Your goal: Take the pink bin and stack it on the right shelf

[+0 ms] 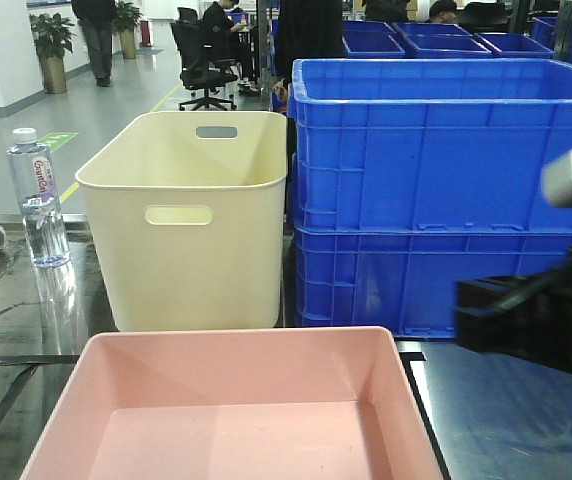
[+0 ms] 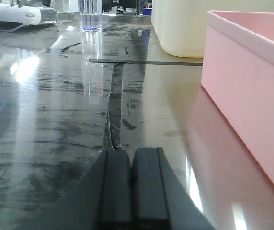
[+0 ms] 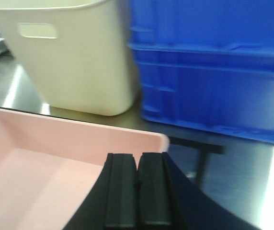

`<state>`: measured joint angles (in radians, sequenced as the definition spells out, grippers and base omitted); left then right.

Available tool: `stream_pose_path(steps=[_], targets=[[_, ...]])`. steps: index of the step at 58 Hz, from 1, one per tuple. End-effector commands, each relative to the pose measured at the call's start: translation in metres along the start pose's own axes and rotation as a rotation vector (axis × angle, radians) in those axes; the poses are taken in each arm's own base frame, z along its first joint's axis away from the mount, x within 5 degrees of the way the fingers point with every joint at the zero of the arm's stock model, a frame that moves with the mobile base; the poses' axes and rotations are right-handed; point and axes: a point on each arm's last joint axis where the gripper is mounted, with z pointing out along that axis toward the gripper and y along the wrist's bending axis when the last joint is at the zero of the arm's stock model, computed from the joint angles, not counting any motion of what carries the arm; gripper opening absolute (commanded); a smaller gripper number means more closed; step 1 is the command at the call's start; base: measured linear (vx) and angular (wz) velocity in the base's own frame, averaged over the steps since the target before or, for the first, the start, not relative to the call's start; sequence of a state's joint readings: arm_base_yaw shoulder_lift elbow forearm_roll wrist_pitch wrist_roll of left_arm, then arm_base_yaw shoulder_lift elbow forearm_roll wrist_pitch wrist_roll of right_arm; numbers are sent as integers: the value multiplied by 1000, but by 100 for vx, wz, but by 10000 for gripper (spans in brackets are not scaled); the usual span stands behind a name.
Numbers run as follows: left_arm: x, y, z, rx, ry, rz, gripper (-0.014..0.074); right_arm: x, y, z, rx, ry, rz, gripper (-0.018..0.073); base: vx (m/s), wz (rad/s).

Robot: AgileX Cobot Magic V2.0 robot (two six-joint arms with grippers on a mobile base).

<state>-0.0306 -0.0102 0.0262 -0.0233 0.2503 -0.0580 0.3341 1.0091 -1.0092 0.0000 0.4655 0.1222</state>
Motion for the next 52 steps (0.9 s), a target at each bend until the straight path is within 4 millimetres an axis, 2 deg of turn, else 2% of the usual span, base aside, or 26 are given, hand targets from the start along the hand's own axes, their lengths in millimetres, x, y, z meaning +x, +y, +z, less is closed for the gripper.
stream_pose_path(steps=[1,7,13,18,25,32,37,42,52], targets=[[-4,0,0,2,-69,-6,-5,1,-18,-31,80,-174,-42,-12,0,0],[-4,0,0,2,-69,-6,-5,38,-39,-62,225,-262,-58,-12,0,0],[-4,0,0,2,-68,-6,-5,87,-50,-82,351,-286,-138,-12,0,0],[-4,0,0,2,-68,-6,-5,125,-51,-87,387,-271,-174,-12,0,0],[-4,0,0,2,-67,-6,-5,176,-49,-86,357,-288,-109,-12,0,0],[-4,0,0,2,-67,-6,-5,216,-48,-82,327,-379,-57,-12,0,0],[-4,0,0,2,-67,-6,-5,237,-49,-79,328,-431,-56,-12,0,0],[-4,0,0,1,-65,-6,-5,241,-50,-77,335,-345,-33,-12,0,0],[-3,0,1,1,-59,-7,-5,242,-51,-76,336,-334,-25,-12,0,0]])
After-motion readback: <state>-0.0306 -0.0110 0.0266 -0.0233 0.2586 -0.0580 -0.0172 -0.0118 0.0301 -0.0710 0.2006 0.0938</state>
